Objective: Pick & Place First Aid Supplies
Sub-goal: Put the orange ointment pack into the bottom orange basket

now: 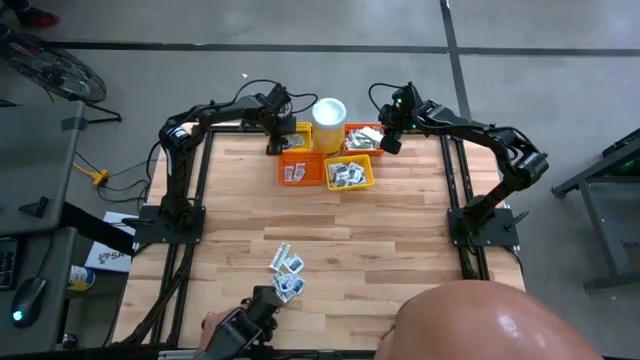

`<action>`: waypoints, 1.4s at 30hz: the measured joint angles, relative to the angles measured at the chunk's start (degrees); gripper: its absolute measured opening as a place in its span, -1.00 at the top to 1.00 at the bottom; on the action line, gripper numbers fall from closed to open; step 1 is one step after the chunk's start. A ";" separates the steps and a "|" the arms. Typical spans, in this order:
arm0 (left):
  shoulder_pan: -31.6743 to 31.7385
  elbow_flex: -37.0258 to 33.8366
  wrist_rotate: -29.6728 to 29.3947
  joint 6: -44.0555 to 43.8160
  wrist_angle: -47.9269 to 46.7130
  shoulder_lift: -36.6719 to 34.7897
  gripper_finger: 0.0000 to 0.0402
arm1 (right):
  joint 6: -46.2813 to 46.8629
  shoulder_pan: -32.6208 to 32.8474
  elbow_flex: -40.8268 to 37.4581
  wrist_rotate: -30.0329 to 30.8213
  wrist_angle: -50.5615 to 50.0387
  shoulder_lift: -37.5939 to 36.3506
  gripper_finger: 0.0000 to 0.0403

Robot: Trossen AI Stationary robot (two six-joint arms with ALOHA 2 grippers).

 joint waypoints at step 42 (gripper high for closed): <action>0.02 14.16 16.11 -9.08 -23.80 -2.78 1.00 | 0.87 0.00 0.00 0.00 -0.81 0.00 0.40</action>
